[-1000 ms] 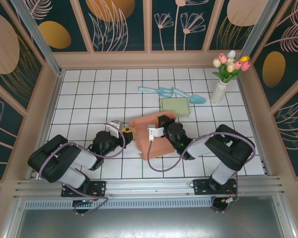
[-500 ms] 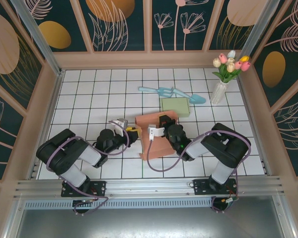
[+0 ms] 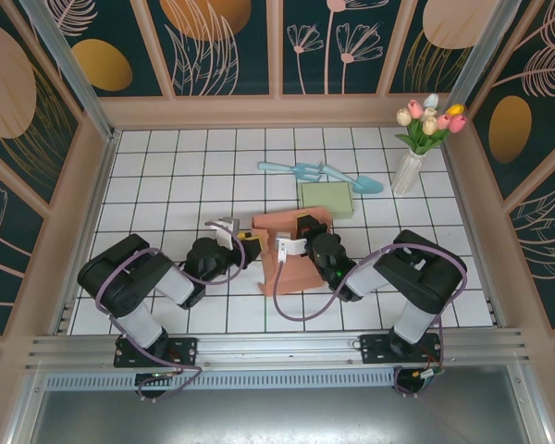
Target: Fold the paper box
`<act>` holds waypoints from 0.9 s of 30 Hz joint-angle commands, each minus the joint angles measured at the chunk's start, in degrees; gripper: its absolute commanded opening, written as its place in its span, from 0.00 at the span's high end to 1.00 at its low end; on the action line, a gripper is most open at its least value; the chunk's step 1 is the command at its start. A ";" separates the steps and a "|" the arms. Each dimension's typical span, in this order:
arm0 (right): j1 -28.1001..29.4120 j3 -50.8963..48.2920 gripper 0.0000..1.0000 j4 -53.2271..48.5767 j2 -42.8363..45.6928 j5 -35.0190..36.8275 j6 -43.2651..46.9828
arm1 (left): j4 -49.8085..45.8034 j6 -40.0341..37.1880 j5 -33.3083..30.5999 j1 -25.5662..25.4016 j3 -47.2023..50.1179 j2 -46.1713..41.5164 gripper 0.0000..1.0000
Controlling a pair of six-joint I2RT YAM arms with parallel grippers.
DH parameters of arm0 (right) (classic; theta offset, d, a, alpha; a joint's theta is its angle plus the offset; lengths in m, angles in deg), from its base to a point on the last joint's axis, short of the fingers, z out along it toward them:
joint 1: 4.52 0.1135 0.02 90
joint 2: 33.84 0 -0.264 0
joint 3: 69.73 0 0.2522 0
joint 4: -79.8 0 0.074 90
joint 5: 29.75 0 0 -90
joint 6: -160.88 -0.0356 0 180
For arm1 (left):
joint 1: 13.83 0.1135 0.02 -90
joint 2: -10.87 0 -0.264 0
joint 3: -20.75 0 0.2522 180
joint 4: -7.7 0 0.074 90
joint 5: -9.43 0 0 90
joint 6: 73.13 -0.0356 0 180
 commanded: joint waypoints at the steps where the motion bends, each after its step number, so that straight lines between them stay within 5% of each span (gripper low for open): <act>1: 1.86 -0.34 1.00 -1.27 -1.05 -3.00 -0.53 | 1.96 2.03 -2.60 -0.11 -1.85 2.91 0.53; 9: 2.22 0.05 1.00 -2.81 -0.97 -3.42 -1.13 | 4.81 4.95 -11.01 -0.71 -1.63 4.76 0.54; 16: 2.50 0.48 1.00 -3.98 -0.94 -3.73 -1.70 | 5.01 3.12 -9.25 -3.15 -3.45 6.78 0.55; 27: 3.47 1.44 1.00 -5.72 -2.02 -2.84 -3.13 | 1.19 0.30 -18.83 -5.07 -7.55 8.45 0.57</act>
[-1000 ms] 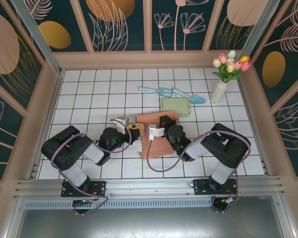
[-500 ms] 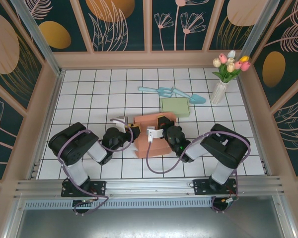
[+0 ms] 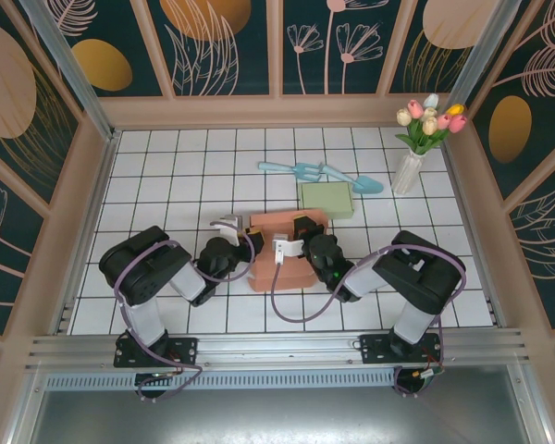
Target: Fold the paper box
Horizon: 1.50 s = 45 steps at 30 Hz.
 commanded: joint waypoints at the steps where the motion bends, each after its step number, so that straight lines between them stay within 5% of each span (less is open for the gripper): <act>1: 2.00 0.75 1.00 -4.77 -1.85 -3.72 -2.63 | -1.11 -2.53 -4.96 -1.09 -3.60 1.16 0.57; 9: 1.96 1.55 1.00 -7.10 -1.60 -4.05 -5.00 | -4.58 -4.52 -17.46 -2.28 -7.00 3.58 0.64; 14: 1.41 2.01 1.00 -7.74 -1.36 -2.98 -5.75 | -14.39 -0.69 -32.81 -2.36 -9.83 4.21 0.95; 19: 0.38 2.07 1.00 -7.41 -1.09 -2.51 -6.85 | -22.22 2.83 -42.58 -2.34 -10.48 2.90 1.00; 25: 0.19 2.60 1.00 -8.11 -1.15 -2.72 -8.56 | -26.68 2.63 -39.57 -2.38 -12.40 1.45 0.88; 32: 0.11 2.95 1.00 -9.33 -1.01 -2.57 -9.98 | -21.86 2.51 -29.11 -2.37 -10.98 2.05 0.70; 45: 0.11 3.04 1.00 -10.74 -0.40 -3.50 -11.75 | -24.14 -2.02 -33.45 -2.33 -15.14 8.13 0.72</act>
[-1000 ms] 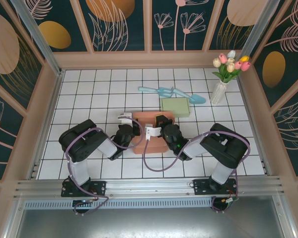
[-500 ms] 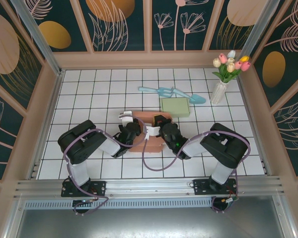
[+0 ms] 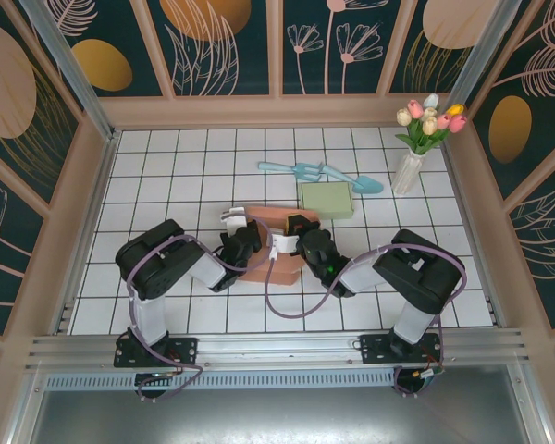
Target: Fold the paper box
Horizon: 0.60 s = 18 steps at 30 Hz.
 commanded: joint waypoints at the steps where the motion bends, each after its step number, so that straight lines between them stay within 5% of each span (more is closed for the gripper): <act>1: -0.06 -0.68 1.00 -5.22 -0.37 -0.89 -2.65 | -5.25 -1.19 -5.64 1.18 -1.63 2.71 0.76; 6: -0.09 -0.68 1.00 -5.57 -0.05 -0.17 -2.21 | -14.84 4.86 -16.30 1.14 -4.57 3.17 0.89; 10: -0.39 -0.52 1.00 -6.09 0.46 -0.39 -2.85 | -14.95 5.12 -13.76 1.64 -3.77 2.01 0.89; 12: -0.49 -0.28 1.00 -6.36 0.16 -0.38 -3.33 | -11.35 2.82 -9.09 1.57 -2.57 1.03 0.85; 18: -0.57 0.85 1.00 -7.33 -1.33 0.47 -4.30 | -6.28 0.14 2.77 1.58 1.30 -5.85 0.52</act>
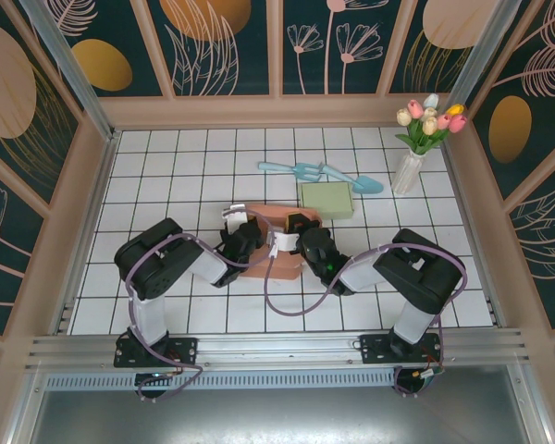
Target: Fold the paper box
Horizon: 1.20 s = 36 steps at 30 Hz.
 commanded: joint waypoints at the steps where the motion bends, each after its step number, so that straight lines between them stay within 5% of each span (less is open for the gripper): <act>1: -0.09 0.09 1.00 -5.77 -1.45 0.90 -2.67 | 0.27 0.07 4.12 0.68 2.92 -5.16 0.50; 7: -0.38 0.70 1.00 -6.73 -1.34 0.95 -3.36 | 5.49 -1.94 5.37 0.59 8.36 -11.59 0.49; 19: -0.02 0.97 1.00 -8.06 -1.36 -0.28 -4.15 | 8.12 -8.13 -0.95 0.64 1.88 -3.55 0.54; 21: -0.03 1.06 1.00 -8.23 -1.36 -0.43 -4.17 | 9.87 -8.78 -1.47 0.63 1.88 -3.64 0.60; 25: -0.03 1.15 1.00 -8.42 -1.47 -0.33 -4.35 | 5.97 -7.47 -6.91 0.60 -0.30 -3.21 0.98; 26: -0.02 1.15 1.00 -8.42 -1.44 -0.32 -4.41 | 3.48 -5.92 -9.41 0.59 -1.07 -2.93 1.00; 32: -0.03 1.50 1.00 -8.83 -1.16 -0.14 -5.09 | -4.92 -0.22 -17.67 0.85 -2.91 -2.76 1.00; 36: -0.11 1.78 1.00 -8.98 -1.36 -0.24 -5.69 | -5.06 -1.60 -14.74 0.96 -3.44 -3.49 0.84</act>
